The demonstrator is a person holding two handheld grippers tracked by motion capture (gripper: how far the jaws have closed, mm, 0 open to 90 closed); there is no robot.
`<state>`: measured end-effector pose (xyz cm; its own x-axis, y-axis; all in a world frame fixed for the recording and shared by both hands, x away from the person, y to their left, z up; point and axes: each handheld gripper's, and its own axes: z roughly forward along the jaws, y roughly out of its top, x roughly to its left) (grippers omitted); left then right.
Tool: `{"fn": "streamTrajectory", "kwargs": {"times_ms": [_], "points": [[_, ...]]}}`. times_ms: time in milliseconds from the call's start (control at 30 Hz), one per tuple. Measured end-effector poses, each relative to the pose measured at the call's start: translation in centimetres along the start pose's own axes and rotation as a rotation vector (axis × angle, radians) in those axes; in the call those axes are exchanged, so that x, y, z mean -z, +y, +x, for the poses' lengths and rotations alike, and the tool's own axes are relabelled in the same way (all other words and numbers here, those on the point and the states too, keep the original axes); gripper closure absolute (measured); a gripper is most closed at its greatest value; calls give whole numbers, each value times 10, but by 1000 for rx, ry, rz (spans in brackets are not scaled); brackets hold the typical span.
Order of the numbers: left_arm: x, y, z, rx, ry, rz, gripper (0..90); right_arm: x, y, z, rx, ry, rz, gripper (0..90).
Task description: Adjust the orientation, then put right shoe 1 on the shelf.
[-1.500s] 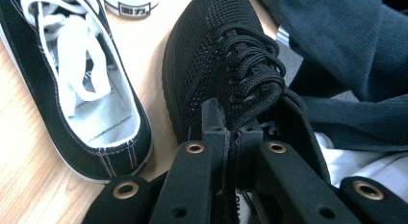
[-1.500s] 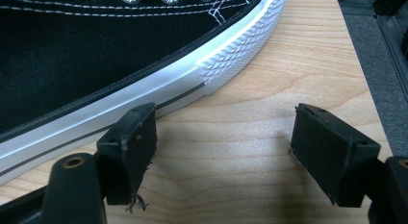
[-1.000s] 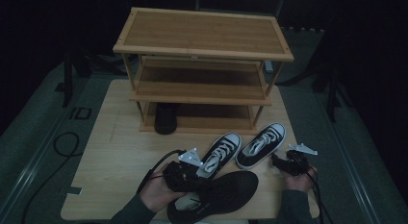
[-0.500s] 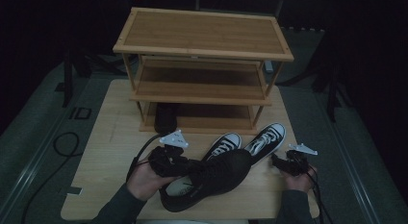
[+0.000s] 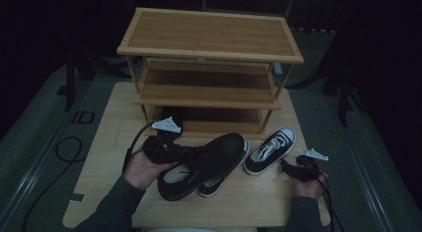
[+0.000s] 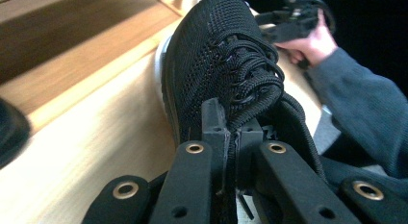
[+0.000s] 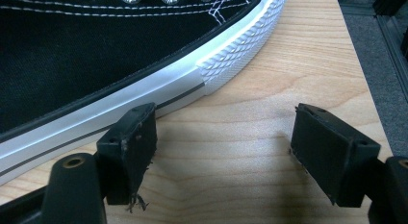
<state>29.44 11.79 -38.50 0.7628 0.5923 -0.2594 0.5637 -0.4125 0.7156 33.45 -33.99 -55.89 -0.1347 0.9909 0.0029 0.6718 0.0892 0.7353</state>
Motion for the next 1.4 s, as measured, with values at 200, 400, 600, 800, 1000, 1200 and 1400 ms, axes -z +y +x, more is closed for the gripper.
{"fn": "streamTrajectory", "kwargs": {"times_ms": [200, 400, 600, 800, 1000, 1200, 1400], "points": [[-2, 4, 15, 27, 50, 4, 874, 0, 0, 0, -1, 0, 0, 239], [-5, 6, 28, 57, 97, 3, 874, 0, 0, 0, 1, -1, -2, 238], [-14, 7, 37, 87, 156, -1, 874, 0, 0, 0, -1, -1, -2, 238], [-27, 8, 44, 104, 205, -8, 874, 0, 0, 0, -1, -1, -2, 238], [-40, 6, 53, 139, 231, -14, 874, 0, 0, 0, 1, -1, -3, 239], [-52, 8, 59, 173, 268, -39, 874, 0, 0, 0, -1, 0, -1, 238], [-66, 10, 67, 211, 303, -56, 874, 0, 0, 0, -1, 0, -1, 238]]}}
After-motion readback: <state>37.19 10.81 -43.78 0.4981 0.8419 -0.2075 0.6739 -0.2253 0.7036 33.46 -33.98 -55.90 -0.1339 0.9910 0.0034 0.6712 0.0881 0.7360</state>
